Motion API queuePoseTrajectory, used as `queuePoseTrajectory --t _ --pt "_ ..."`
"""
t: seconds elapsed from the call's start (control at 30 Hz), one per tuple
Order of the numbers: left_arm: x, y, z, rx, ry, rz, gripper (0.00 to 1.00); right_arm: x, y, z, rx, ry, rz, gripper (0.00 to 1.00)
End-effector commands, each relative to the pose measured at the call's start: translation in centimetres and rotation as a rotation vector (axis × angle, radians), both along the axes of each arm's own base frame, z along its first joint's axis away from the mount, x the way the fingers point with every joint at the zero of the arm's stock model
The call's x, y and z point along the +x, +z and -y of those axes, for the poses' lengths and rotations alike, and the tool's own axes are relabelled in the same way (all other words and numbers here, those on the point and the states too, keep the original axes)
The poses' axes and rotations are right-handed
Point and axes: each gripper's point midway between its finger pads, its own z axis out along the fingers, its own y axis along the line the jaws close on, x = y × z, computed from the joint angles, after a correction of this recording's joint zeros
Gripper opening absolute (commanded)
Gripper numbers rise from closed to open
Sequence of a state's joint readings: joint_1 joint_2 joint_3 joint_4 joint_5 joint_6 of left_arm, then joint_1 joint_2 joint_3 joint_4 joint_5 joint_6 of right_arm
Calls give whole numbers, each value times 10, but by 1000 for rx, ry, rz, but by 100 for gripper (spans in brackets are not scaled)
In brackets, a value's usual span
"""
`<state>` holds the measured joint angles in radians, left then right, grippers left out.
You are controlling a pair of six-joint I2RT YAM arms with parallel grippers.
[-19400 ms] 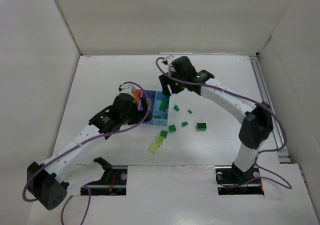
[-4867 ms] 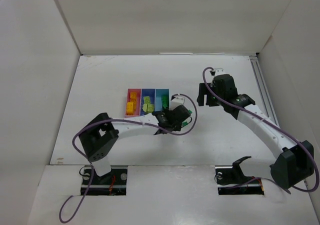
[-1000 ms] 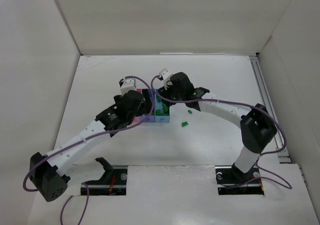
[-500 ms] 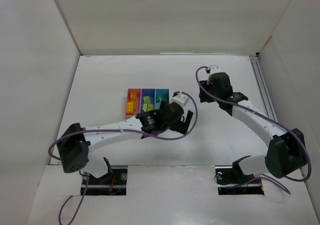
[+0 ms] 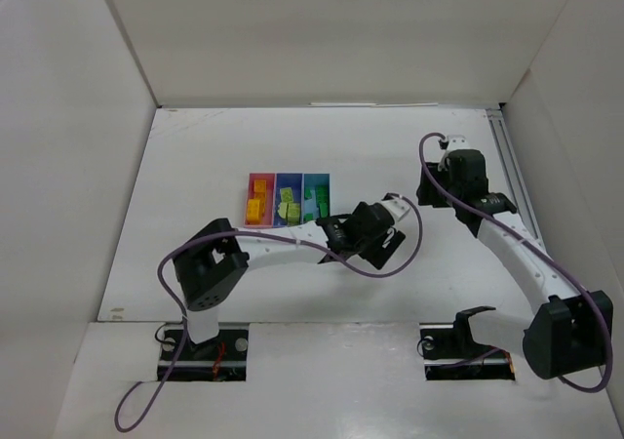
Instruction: Sort the legos into containers by color
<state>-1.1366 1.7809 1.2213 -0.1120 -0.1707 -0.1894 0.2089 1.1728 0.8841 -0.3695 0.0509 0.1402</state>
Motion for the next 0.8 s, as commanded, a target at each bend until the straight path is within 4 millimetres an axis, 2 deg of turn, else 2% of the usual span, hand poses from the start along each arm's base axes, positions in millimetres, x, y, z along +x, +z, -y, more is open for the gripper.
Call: queuePoseTrajectory --t 0.0,0.13,0.2,0.37,0.5,0.53,0.6,0.73,0.77 --pt "13 9 12 -14 -38 41 76 -2 2 2 13 13 2 58" --pt "21 -7 12 -35 -26 -1 75 -3 3 9 10 4 1 58" --pt "30 -9 9 -40 -8 -5 75 -3 3 9 2 11 2 58" --pt "28 -25 11 -23 -14 -37 73 -2 0 14 6 0 -8 58" --pt "27 -40 7 11 5 -57 67 -3 -5 12 9 7 -29 58" --pt "26 -48 4 34 6 -70 64 -3 -5 12 9 7 -29 58" --pt "22 -53 1 41 -1 -83 57 -1 -3 12 10 7 -20 58" --pt "20 -56 -1 40 14 -97 42 0 -6 15 9 -2 -28 58" --pt "20 -51 0 29 13 -92 39 0 -6 15 9 -2 -28 58"
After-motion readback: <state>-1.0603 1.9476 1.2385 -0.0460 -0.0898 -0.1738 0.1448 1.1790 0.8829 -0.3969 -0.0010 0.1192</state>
